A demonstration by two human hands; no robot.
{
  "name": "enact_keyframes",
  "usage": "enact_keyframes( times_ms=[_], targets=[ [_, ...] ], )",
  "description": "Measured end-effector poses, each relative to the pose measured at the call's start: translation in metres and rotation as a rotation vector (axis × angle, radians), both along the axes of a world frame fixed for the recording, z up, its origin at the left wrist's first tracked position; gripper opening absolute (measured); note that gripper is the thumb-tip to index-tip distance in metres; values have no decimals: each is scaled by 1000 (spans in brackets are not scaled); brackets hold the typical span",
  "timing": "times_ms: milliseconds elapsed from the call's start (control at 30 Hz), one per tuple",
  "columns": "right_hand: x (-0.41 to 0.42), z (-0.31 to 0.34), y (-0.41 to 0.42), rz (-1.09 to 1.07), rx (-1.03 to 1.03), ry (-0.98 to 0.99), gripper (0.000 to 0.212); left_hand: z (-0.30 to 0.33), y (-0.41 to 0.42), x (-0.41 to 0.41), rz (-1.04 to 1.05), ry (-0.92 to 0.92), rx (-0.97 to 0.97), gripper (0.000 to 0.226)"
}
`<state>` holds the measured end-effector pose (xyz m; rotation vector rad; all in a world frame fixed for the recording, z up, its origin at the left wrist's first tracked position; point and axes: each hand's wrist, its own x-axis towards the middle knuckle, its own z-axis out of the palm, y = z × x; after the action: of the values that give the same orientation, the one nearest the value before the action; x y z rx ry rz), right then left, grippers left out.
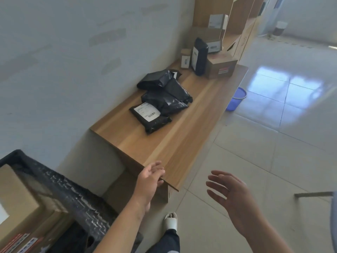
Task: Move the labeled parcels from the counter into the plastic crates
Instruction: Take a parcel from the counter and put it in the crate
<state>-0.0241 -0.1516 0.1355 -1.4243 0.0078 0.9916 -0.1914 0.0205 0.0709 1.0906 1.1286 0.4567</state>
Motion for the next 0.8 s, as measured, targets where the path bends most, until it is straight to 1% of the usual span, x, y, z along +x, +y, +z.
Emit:
enact_keyframes(
  times_ms=[100,133,167,233,300,367,500,600,700,800],
  targets=[
    [31,3,30,-34,-46,-16,26,-21,60,33,10,87,-39,19],
    [41,2,38,-41,-51,-16,28,-29,81,42,22,117,-36,20],
    [49,1,46,-43,-54,-14,30,-37,103,52,37,145,-28,26],
    [63,-2,62,-44,-80,-4,31,-52,145,71,67,222,-22,48],
    [75,-6,74,-37,-125,4,31,-64,180,88,117,292,-60,66],
    [86,-10,89,-21,-145,22,30,-79,210,102,184,297,-133,73],
    [116,-22,132,-11,-183,61,24,-104,251,127,292,188,-259,74],
    [138,-34,170,74,-212,88,21,-116,270,144,400,108,-306,73],
    [166,-45,207,183,-243,119,20,-120,280,157,493,103,-359,69],
    [198,-59,248,325,-278,156,19,-119,287,165,553,146,-404,62]
  ],
)
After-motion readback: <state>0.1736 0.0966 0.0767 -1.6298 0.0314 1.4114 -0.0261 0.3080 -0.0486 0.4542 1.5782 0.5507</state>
